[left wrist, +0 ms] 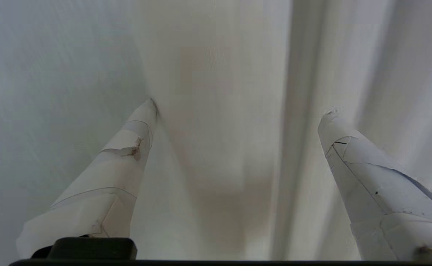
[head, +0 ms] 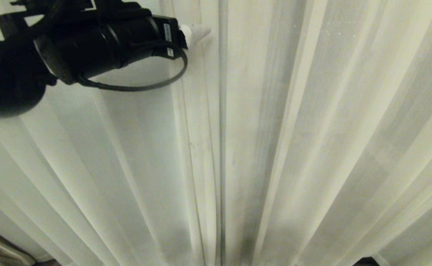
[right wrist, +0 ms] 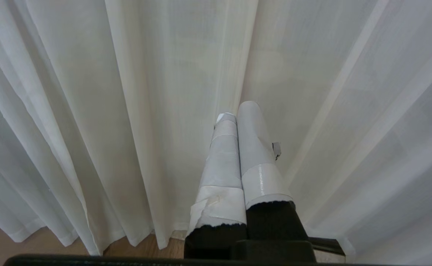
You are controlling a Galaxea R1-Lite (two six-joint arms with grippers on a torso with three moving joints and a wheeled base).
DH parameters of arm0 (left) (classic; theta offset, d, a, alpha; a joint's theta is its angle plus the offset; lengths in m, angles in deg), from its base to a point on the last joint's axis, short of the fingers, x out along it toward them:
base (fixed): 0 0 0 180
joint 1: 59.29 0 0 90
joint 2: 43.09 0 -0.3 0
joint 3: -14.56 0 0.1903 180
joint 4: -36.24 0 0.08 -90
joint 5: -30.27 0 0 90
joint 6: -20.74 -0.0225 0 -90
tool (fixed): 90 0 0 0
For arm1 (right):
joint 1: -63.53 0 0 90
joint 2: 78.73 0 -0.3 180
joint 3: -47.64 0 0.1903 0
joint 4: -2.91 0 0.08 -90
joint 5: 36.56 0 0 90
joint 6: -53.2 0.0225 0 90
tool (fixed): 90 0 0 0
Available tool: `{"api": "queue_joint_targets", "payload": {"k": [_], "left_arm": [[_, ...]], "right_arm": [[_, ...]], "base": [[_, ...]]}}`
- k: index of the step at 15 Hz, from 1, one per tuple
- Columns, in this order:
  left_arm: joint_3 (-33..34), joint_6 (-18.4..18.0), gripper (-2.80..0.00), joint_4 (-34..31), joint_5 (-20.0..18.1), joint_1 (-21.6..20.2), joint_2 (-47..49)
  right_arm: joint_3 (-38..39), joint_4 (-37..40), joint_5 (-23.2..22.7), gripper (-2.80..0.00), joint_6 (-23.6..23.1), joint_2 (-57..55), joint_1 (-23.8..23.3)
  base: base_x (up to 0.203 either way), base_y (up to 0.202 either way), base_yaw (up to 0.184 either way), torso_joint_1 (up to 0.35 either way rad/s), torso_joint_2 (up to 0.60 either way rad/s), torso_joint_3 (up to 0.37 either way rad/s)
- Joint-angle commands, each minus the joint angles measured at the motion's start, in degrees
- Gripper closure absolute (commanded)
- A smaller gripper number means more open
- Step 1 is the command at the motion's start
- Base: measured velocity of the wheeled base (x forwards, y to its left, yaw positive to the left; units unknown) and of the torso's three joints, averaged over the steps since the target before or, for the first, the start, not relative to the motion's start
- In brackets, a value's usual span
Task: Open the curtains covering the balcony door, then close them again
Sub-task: Pull the inner curtains open on both sides
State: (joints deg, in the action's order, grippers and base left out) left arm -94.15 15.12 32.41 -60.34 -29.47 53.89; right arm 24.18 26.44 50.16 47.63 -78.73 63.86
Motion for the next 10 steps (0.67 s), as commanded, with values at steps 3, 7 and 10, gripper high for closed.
{"api": "queue_joint_targets", "payload": {"k": [3,7,10], "left_arm": [[-10.46,-1.91,-2.80,1.17,3.39,-0.33,9.64],[-17.62,-4.95,-2.80,1.57,9.00,-1.09,14.81],[-19.04,-5.26,-2.80,1.67,9.42,-1.85,16.51]], "right_arm": [[0.01,0.02,-0.06,0.00,-0.06,-0.09,0.02],[0.01,0.02,-0.06,0.00,-0.06,-0.09,0.02],[0.01,0.02,-0.06,0.00,-0.06,-0.09,0.02]], "base": [[0.000,0.000,0.000,0.000,0.00,0.000],[0.000,0.000,0.000,0.000,0.00,0.000],[0.000,0.000,0.000,0.000,0.00,0.000]]}}
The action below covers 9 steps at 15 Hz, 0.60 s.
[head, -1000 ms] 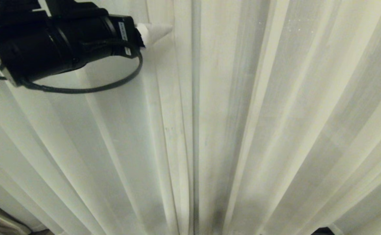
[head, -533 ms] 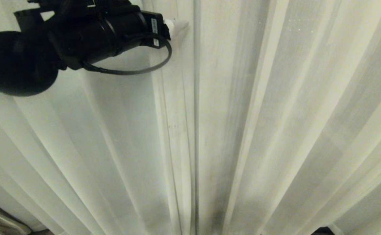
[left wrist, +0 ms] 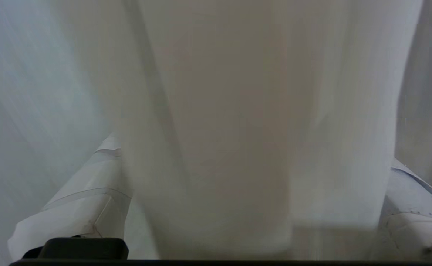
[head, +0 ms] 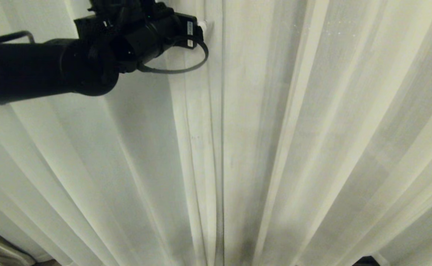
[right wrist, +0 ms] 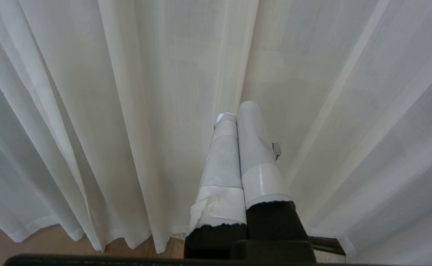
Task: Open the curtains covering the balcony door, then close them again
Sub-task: Pull the inner curtains open on both sides
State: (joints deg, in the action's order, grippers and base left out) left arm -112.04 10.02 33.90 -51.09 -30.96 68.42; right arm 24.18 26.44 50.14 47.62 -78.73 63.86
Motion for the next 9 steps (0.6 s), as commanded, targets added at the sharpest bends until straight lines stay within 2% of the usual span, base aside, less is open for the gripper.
{"api": "queue_joint_targets", "payload": {"k": [1,4,5,9], "left_arm": [[-2.46,-0.64,-2.80,0.22,0.89,-0.45,2.94],[-8.61,-1.20,-2.80,0.18,1.96,-0.56,6.22],[-10.20,-1.19,0.00,0.16,2.00,-0.80,7.13],[-10.24,-1.06,0.00,0.25,1.90,-1.84,7.05]], "right_arm": [[0.01,0.01,-0.04,0.00,-0.04,-0.09,0.02],[0.01,0.01,-0.04,0.00,-0.04,-0.09,0.02],[0.01,0.01,-0.04,0.00,-0.04,-0.09,0.02],[0.01,0.01,-0.04,0.00,-0.04,-0.09,0.02]], "base": [[0.000,0.000,0.000,0.000,0.00,0.000],[0.000,0.000,0.000,0.000,0.00,0.000],[0.000,0.000,0.000,0.000,0.00,0.000],[0.000,0.000,0.000,0.000,0.00,0.000]]}}
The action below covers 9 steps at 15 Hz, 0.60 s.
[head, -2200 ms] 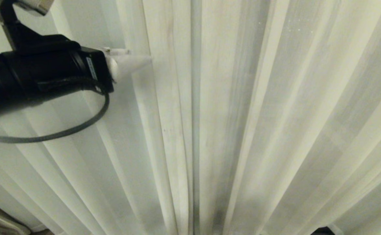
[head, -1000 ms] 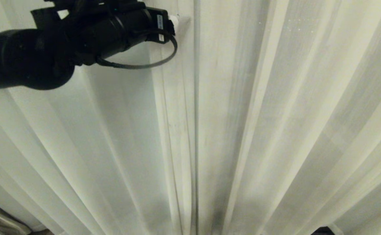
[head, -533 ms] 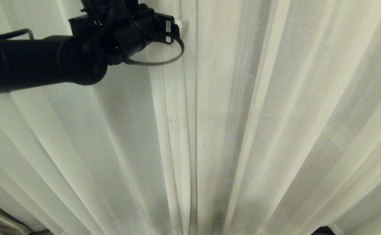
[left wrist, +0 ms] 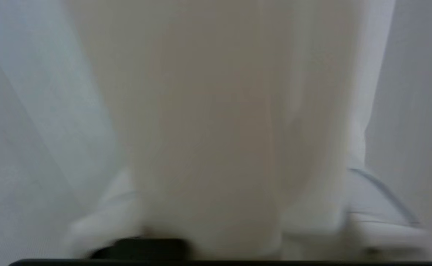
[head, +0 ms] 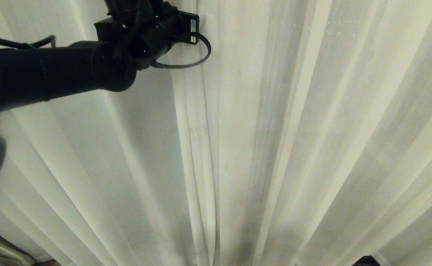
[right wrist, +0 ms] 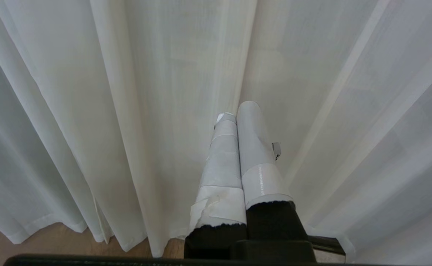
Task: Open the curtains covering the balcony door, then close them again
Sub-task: Pull the inner curtains open on both sides
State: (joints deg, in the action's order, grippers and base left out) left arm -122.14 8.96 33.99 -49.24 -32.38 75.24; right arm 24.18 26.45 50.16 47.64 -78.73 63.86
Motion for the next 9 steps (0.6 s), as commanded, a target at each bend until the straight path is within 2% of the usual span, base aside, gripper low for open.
{"api": "queue_joint_targets", "payload": {"k": [1,9], "left_arm": [[-0.10,0.01,0.00,0.16,0.05,-0.92,0.01],[1.00,-0.05,0.00,1.20,0.41,-2.91,-3.28]], "right_arm": [[0.01,0.01,-0.06,0.00,-0.07,-0.09,0.02],[0.01,0.01,-0.06,0.00,-0.07,-0.09,0.02]], "base": [[0.000,0.000,0.000,0.000,0.00,0.000],[0.000,0.000,0.000,0.000,0.00,0.000]]}}
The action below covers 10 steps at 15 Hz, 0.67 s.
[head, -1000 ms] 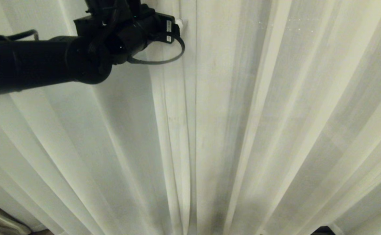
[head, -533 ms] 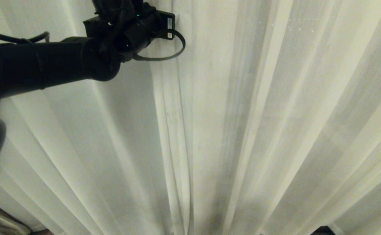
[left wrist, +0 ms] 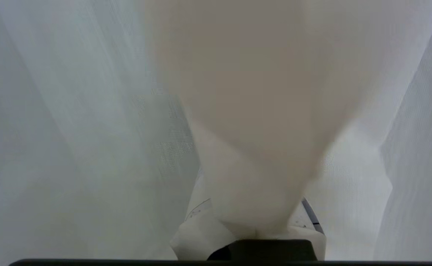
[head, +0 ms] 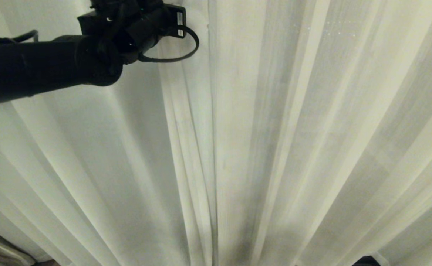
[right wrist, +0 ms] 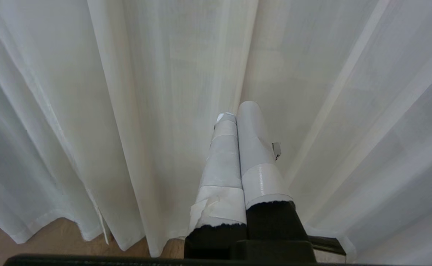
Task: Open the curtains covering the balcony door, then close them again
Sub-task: Pull the inner curtains open on both sides
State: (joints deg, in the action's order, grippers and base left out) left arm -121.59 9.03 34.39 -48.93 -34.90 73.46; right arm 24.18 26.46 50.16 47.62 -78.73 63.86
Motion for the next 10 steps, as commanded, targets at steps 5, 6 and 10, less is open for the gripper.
{"api": "queue_joint_targets", "payload": {"k": [5,6,10], "left_arm": [[6.77,0.06,0.00,7.10,2.29,-1.85,-5.37],[8.88,0.18,0.00,7.65,2.30,-2.32,-6.76],[18.83,0.42,0.00,9.38,2.00,-4.83,-12.85]], "right_arm": [[0.01,-0.01,-0.06,0.00,-0.04,-0.09,0.02],[0.01,-0.01,-0.06,0.00,-0.04,-0.09,0.02],[0.01,-0.01,-0.06,0.00,-0.04,-0.09,0.02]], "base": [[0.000,0.000,0.000,0.000,0.00,0.000],[0.000,0.000,0.000,0.000,0.00,0.000],[0.000,0.000,0.000,0.000,0.00,0.000]]}}
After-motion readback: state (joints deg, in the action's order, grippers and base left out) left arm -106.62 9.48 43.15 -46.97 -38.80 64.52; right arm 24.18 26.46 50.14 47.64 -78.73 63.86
